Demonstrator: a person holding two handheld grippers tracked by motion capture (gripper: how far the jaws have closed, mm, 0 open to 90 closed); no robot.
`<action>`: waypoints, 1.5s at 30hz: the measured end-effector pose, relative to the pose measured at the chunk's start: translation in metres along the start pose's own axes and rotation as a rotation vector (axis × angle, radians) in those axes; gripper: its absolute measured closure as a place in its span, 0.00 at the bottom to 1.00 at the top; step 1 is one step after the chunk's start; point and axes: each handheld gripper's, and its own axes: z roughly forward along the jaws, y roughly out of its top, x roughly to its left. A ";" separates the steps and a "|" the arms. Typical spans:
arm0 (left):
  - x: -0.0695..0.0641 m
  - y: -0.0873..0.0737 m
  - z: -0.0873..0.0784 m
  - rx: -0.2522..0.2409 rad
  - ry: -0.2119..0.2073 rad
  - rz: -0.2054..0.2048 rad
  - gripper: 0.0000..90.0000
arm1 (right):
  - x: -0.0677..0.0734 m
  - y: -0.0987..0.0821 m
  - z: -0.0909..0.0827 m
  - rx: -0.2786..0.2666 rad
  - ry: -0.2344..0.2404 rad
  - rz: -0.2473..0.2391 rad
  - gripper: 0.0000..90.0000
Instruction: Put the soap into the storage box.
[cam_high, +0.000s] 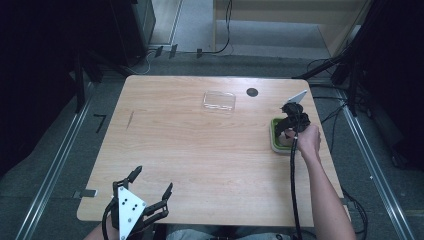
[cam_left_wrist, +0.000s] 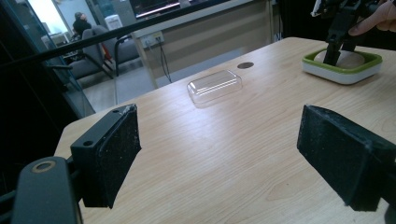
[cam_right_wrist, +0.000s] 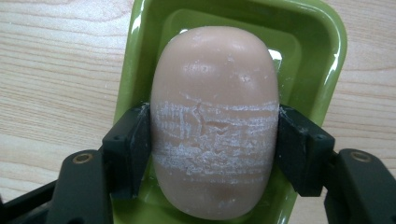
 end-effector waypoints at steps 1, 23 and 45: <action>0.000 0.000 0.000 0.000 0.000 -0.002 0.15 | 0.000 0.000 0.000 0.000 -0.001 0.000 0.38; 0.000 0.000 -0.001 -0.001 0.002 -0.003 0.15 | 0.009 -0.010 -0.026 -0.022 -0.043 -0.056 0.19; -0.001 0.000 0.000 -0.001 0.001 0.002 0.15 | 0.016 -0.060 -0.053 -0.030 -0.051 -0.153 0.15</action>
